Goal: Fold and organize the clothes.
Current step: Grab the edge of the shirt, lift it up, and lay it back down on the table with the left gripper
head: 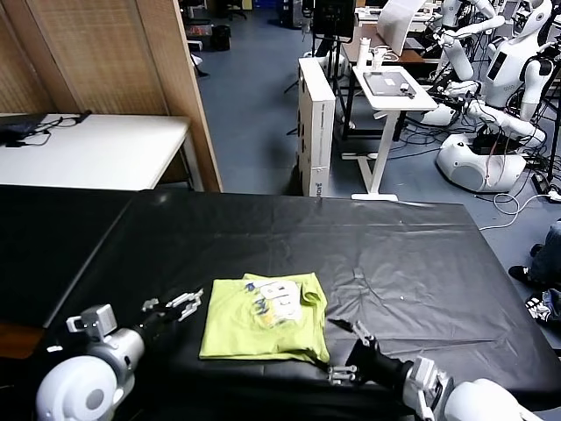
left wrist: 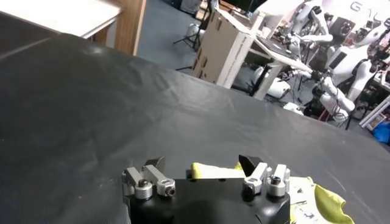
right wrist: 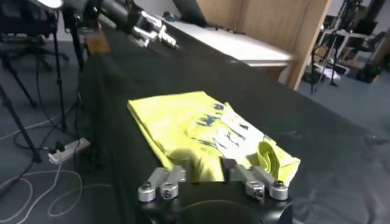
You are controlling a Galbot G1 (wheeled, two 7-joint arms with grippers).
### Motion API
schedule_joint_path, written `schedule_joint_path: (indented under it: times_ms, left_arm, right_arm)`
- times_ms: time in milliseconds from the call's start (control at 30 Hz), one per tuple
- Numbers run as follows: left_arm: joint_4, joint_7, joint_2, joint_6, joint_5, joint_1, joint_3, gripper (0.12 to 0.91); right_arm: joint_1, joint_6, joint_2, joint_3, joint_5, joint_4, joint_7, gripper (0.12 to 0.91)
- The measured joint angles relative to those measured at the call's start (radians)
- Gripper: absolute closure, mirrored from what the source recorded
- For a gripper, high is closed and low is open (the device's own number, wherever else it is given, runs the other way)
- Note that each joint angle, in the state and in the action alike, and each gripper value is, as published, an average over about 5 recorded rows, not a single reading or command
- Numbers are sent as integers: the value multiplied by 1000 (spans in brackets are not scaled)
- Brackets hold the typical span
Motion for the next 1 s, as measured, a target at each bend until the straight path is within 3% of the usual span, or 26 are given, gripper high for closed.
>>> schedule_joint_path:
  times_ms: [200,400,600,767,1000]
  left_arm:
    - [5,0,-8,-4,23,5,4,123]
    - [-3,1,-17,-6,36,28,-2,123]
    - [-11,6,-25,-11,41,51,-22,123]
    - [-13,28,-31,-20,55,64,-36,123]
    - [10,77,-54,-80,105,68,-21,123]
  right_arm:
    - [136,-41,114,-84,-62,-87,77,119]
    - [268,-44,222,-197,-114,-191,82,118]
    - [348,-48,276,-266,-146,-266,86,118]
    - [346,-64,284,-248,-147,-281,114,118]
    - [282,-101,306,-114,-118,-269,148,118]
